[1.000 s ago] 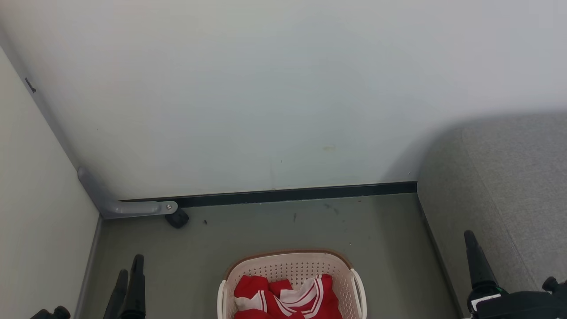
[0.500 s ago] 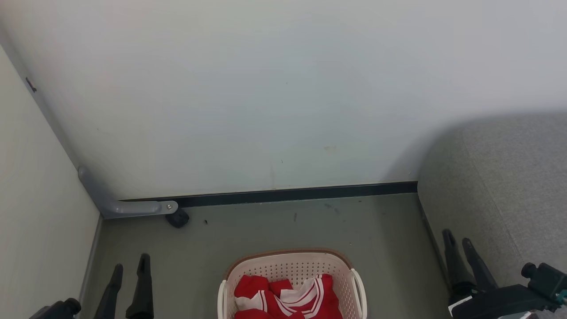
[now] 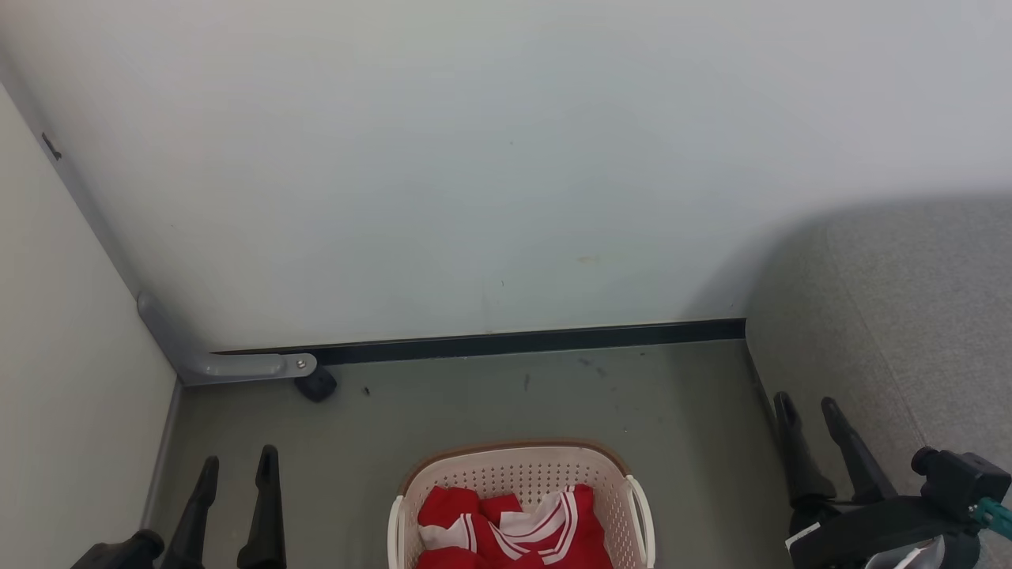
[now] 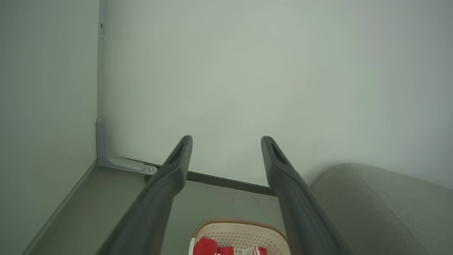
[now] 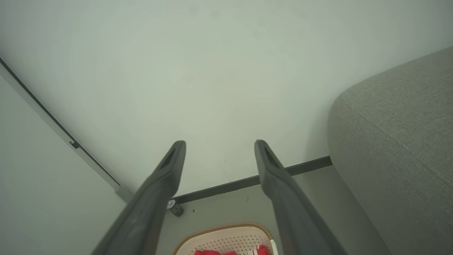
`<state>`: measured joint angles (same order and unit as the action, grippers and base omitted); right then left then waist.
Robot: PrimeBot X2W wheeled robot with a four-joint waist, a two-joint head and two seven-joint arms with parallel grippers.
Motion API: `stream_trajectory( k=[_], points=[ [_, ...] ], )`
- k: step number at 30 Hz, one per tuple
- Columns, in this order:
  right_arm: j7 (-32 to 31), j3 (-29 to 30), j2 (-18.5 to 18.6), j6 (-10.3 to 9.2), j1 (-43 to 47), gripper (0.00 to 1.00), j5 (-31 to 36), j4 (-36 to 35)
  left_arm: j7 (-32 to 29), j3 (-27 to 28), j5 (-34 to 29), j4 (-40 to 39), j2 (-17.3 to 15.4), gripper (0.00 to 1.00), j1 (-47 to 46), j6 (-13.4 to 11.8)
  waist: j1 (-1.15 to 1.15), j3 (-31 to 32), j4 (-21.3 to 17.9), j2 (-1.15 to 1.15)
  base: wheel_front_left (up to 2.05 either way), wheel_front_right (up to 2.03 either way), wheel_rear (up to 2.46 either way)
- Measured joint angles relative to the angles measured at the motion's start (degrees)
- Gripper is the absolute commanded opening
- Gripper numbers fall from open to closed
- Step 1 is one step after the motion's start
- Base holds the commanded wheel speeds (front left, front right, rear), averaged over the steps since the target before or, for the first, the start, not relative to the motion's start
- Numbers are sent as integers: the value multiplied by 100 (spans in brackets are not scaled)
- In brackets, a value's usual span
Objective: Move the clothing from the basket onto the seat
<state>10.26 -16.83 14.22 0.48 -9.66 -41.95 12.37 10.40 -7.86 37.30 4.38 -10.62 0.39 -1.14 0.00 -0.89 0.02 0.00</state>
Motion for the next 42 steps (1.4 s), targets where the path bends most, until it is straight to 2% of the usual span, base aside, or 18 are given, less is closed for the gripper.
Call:
stream_trajectory(
  k=[11,19,42],
  points=[
    [247,-218,77,-200,-134,100,765,-29,235,-108,-761,-182,-54,100,8,-123,0,-34,-9,0,0,0,0],
    [402,-405,164,-259,-168,100,1328,-33,401,-230,-1370,-288,-124,100,19,-194,0,-37,-13,0,0,0,0],
    [403,-271,92,-247,-171,100,1374,-32,409,-162,-1412,-288,-120,100,129,-185,0,-112,-61,0,0,0,0]
  ],
)
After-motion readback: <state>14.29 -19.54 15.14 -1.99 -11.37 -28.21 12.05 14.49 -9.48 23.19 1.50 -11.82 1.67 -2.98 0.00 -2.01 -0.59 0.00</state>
